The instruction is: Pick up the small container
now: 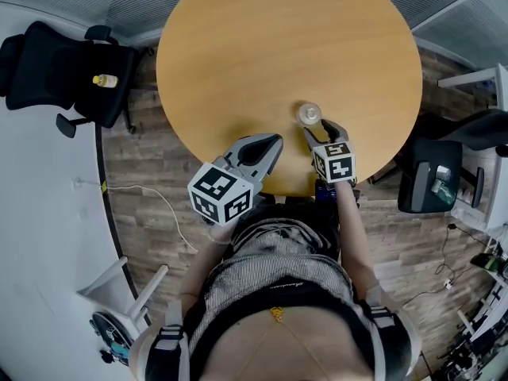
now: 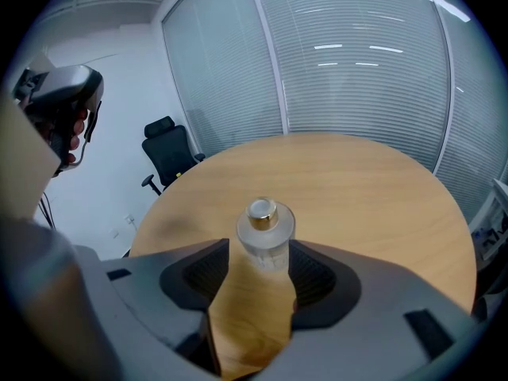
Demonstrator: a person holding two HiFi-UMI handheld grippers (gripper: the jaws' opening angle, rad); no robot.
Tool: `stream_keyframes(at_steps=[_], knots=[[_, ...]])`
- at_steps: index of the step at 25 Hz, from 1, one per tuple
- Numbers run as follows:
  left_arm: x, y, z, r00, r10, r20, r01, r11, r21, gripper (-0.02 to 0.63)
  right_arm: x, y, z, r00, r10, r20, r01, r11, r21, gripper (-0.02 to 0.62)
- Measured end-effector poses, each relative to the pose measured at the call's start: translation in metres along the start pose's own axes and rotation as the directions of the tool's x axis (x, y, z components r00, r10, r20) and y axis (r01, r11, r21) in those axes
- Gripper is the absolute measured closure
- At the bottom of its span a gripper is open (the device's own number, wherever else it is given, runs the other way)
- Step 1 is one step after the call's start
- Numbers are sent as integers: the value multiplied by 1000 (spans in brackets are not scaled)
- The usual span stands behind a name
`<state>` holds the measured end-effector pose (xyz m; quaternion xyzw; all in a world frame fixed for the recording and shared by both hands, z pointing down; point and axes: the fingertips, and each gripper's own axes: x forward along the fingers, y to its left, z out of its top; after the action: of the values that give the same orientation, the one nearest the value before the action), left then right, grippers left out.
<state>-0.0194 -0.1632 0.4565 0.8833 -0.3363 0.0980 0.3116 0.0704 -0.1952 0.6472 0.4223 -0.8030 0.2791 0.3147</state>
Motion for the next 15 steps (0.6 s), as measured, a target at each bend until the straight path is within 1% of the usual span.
stream_keyframes(at_steps=[6,10,15], knots=[[-2,5,-3,1000,10,-9,-10,1000,-6,601,15,-4,-4,1000,-18,-14,18,1000,-11,294],[-6,9,-4,1000,21,-11,-21,1000,-11,601,25,-5,-5,999,-30,-16,29,999,-25,273],[-12,19,-5,999,41,-18,-41,999,-24,601,38,-7,-7,998,-49,-45,46,997,-67,264]])
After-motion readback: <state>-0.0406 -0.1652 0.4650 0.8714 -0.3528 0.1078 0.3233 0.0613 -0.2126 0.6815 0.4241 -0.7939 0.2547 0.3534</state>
